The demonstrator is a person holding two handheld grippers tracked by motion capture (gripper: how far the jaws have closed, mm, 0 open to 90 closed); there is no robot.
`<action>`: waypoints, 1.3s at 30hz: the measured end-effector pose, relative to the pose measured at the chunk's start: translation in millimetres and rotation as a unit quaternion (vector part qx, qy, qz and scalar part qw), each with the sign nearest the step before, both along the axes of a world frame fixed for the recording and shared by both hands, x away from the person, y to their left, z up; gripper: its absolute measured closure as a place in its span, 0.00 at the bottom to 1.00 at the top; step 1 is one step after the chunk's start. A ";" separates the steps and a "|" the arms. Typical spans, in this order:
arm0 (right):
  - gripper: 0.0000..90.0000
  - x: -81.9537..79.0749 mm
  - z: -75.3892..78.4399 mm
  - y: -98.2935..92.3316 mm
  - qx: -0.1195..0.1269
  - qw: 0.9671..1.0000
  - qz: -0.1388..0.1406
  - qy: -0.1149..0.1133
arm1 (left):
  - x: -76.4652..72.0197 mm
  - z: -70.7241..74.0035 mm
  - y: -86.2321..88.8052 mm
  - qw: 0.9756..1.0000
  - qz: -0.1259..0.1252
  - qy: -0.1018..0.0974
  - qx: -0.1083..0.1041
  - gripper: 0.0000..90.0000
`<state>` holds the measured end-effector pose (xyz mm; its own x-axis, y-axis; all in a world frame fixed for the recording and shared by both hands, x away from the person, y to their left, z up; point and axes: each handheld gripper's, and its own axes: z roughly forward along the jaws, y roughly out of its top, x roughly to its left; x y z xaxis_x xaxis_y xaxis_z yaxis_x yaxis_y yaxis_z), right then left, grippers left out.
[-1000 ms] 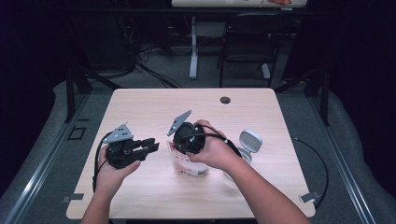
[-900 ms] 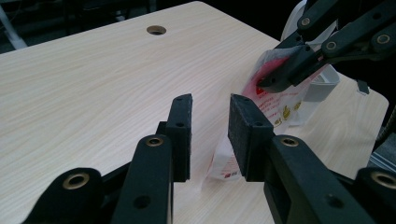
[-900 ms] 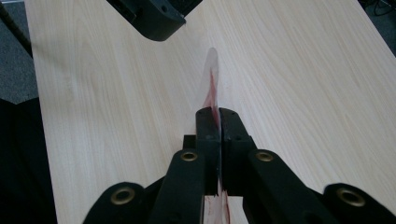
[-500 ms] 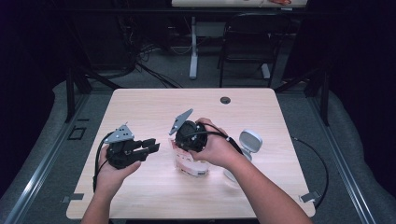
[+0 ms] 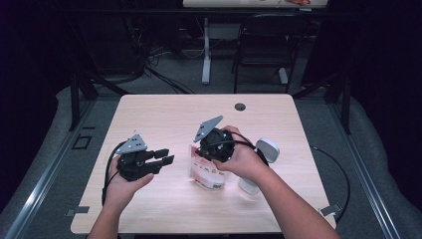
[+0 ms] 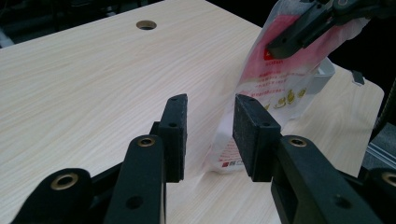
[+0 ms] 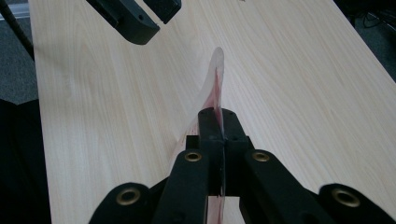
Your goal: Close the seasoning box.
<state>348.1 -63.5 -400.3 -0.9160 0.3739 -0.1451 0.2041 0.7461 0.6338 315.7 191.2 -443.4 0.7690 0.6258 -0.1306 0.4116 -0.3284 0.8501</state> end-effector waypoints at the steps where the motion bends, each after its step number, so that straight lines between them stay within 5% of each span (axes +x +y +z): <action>1: 1.00 -0.6 -0.1 -1.5 0.005 1.000 -0.003 0.000 | 0.0 -0.2 -0.4 1.000 -0.001 0.001 0.000 0.72; 11: 1.00 -5.5 5.7 -13.7 0.024 1.000 0.001 -0.008 | 1.7 -4.8 -3.4 1.000 -0.001 0.009 0.004 0.67; 24: 1.00 -13.7 10.6 -23.3 0.050 0.999 0.013 -0.007 | 4.1 -10.8 -6.6 0.999 -0.027 0.017 -0.001 0.62; 29: 1.00 -15.5 12.9 -25.8 0.063 0.998 0.017 -0.009 | 4.8 -14.7 -11.8 0.999 -0.042 0.019 0.011 0.59; 39: 1.00 -17.2 18.5 -33.0 0.082 0.996 0.021 -0.008 | 5.7 -19.8 -14.6 0.998 -0.065 0.012 -0.004 0.54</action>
<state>330.9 -96.6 -381.8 -0.9296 0.3551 -0.0989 0.1643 0.6394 0.7511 321.3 176.6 -463.2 0.8397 0.5206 -0.1548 0.3868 -0.3732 0.8433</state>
